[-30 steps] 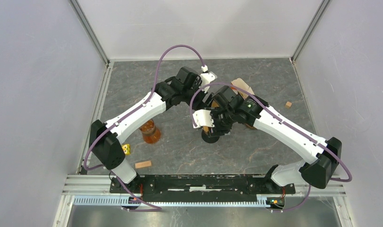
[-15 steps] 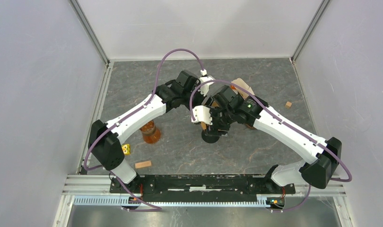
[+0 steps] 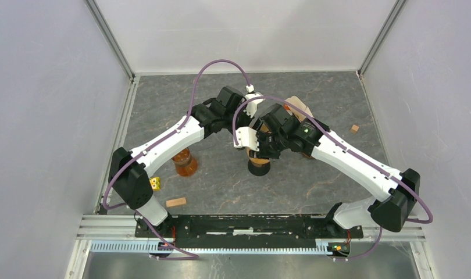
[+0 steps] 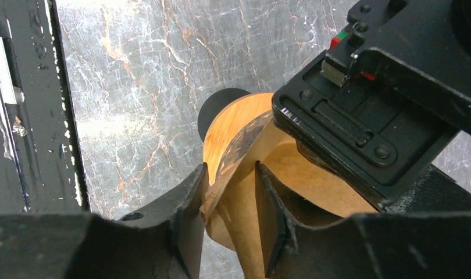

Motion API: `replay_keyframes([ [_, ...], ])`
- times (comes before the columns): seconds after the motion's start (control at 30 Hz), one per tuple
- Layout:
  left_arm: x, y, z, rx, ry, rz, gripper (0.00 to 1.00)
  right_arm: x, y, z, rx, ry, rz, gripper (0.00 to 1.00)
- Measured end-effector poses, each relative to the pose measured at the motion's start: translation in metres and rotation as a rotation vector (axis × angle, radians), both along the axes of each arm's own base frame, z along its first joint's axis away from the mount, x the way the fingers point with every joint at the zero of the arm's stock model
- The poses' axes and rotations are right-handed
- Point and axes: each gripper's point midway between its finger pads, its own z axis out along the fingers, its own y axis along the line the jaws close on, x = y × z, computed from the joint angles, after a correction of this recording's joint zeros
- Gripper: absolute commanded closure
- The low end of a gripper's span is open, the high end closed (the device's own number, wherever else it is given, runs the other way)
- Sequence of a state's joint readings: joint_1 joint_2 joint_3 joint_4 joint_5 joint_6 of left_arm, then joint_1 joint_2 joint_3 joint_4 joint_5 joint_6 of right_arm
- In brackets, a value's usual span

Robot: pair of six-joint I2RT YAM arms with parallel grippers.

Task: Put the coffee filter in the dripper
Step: Place the coffee filter in the coffee dripper.

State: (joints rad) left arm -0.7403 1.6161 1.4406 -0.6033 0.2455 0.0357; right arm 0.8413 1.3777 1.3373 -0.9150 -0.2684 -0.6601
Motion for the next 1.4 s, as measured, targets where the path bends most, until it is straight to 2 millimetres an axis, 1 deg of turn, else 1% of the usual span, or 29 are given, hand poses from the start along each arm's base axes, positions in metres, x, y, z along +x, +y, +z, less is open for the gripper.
replay_keyframes([
  [0.2,0.0,0.0,0.0,0.0,0.001,0.002,0.16,0.0,-0.001,-0.008,-0.014,-0.001,-0.003,0.71],
  [0.37,0.0,0.0,0.0,0.0,0.001,0.002,0.16,0.001,-0.002,-0.01,-0.021,-0.006,-0.003,0.72],
  [0.5,0.0,0.0,0.0,0.0,0.001,0.002,0.16,0.002,-0.005,-0.013,-0.031,-0.015,-0.001,0.69],
  [0.77,0.0,0.0,0.0,0.001,0.0,0.003,0.16,-0.001,-0.013,-0.028,-0.06,-0.019,0.001,0.58],
  [1.13,0.002,0.001,-0.003,0.009,0.001,0.008,0.16,0.0,-0.013,-0.037,-0.059,-0.034,0.012,0.56],
  [1.27,0.001,0.001,-0.005,0.012,0.004,0.008,0.16,0.001,-0.012,-0.041,-0.059,-0.038,0.019,0.52],
  [1.4,0.001,0.001,-0.006,0.012,0.004,0.008,0.16,0.0,-0.012,-0.045,-0.057,-0.04,0.029,0.5],
])
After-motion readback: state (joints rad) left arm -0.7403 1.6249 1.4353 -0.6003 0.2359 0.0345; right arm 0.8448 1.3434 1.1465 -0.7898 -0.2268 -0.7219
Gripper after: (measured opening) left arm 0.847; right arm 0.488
